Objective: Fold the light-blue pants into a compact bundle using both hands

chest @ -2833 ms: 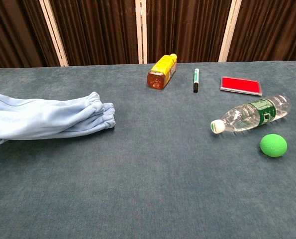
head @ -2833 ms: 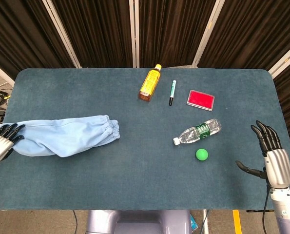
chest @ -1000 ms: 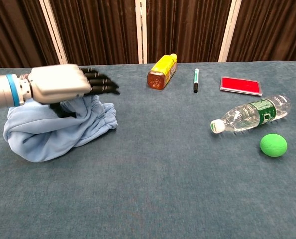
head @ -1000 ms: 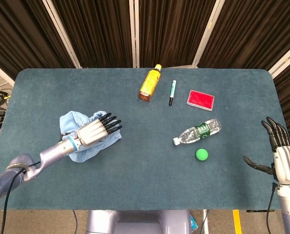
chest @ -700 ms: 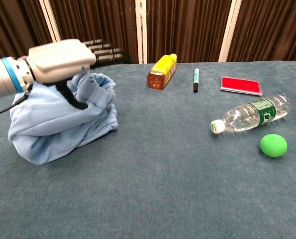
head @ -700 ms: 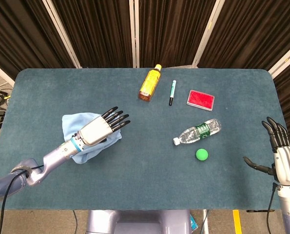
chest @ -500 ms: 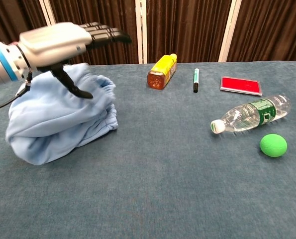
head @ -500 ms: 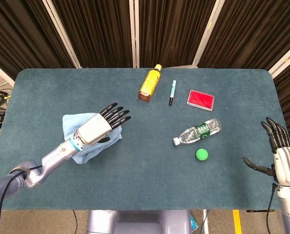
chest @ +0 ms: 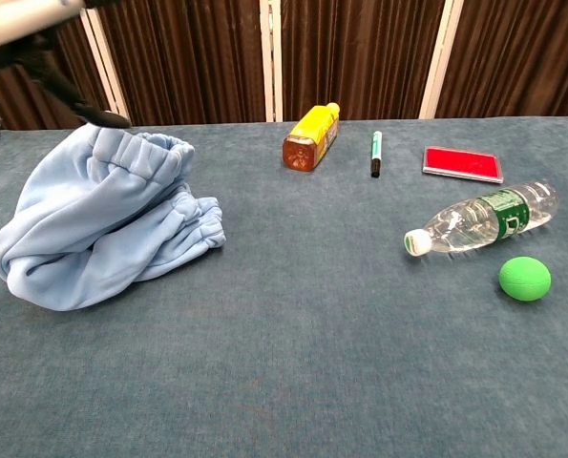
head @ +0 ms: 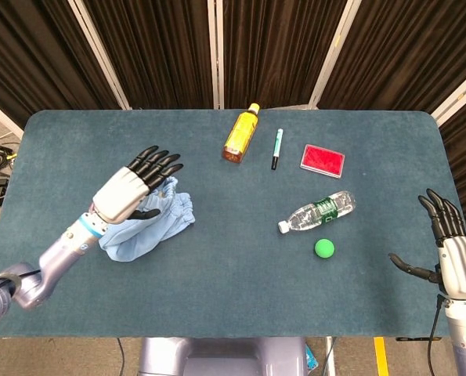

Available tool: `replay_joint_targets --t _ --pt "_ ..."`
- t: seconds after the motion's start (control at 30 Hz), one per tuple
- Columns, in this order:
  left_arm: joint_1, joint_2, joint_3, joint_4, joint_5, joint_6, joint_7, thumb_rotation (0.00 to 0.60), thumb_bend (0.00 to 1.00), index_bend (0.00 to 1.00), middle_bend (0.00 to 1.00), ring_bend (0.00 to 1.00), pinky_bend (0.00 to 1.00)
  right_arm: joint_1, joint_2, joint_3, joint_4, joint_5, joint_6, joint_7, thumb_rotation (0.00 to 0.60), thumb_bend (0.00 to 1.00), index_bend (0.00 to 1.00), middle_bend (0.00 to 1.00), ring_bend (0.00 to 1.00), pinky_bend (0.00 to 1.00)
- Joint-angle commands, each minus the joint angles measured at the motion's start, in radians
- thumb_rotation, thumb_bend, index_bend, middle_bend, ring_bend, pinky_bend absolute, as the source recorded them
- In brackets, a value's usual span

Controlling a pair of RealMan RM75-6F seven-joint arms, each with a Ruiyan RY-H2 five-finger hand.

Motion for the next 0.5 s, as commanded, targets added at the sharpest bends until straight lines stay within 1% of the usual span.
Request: replay_joint_targets --t 0.03,0.1,0.2,0.27,0.33,0.37,0.5 --pt "0.035 0.035 0.021 -0.003 0.0 0.021 -0.019 0.6 0.07 0.0 0.0 0.0 0.0 -0.001 0.001 -0.001 -0.001 -0.002 0.002 0.002 0.6 0.0 0.09 0.03 0.0 0.0" --pt "0.072 0.055 0.035 0.008 -0.011 0.045 -0.049 0.6 0.1 0.0 0.0 0.0 0.0 -0.002 0.002 -0.002 -0.002 -0.004 0.003 0.003 0.6 0.0 0.09 0.03 0.0 0.0" --pt "0.123 0.073 0.064 0.057 -0.036 0.044 -0.115 0.6 0.21 0.0 0.0 0.0 0.0 -0.002 0.002 -0.005 -0.003 -0.008 0.001 0.002 0.6 0.0 0.09 0.03 0.0 0.0" --pt "0.14 0.07 0.077 0.093 -0.046 0.025 -0.159 0.6 0.37 0.02 0.0 0.0 0.0 -0.001 0.001 -0.007 -0.005 -0.012 0.0 -0.001 0.6 0.0 0.09 0.03 0.0 0.0" --pt "0.153 0.056 0.091 0.133 -0.057 -0.006 -0.216 0.6 0.46 0.04 0.0 0.0 0.0 -0.001 0.0 -0.008 -0.008 -0.015 0.001 -0.006 0.6 0.0 0.09 0.03 0.0 0.0" --pt "0.158 0.046 0.097 0.154 -0.063 -0.027 -0.248 0.6 0.48 0.05 0.0 0.0 0.0 -0.002 -0.001 -0.009 -0.009 -0.015 0.002 -0.008 0.6 0.0 0.09 0.03 0.0 0.0" --pt "0.159 -0.002 0.111 0.23 -0.066 -0.086 -0.281 0.6 0.49 0.1 0.0 0.0 0.01 -0.002 -0.002 -0.007 -0.007 -0.01 0.001 -0.011 0.6 0.0 0.09 0.03 0.0 0.0"
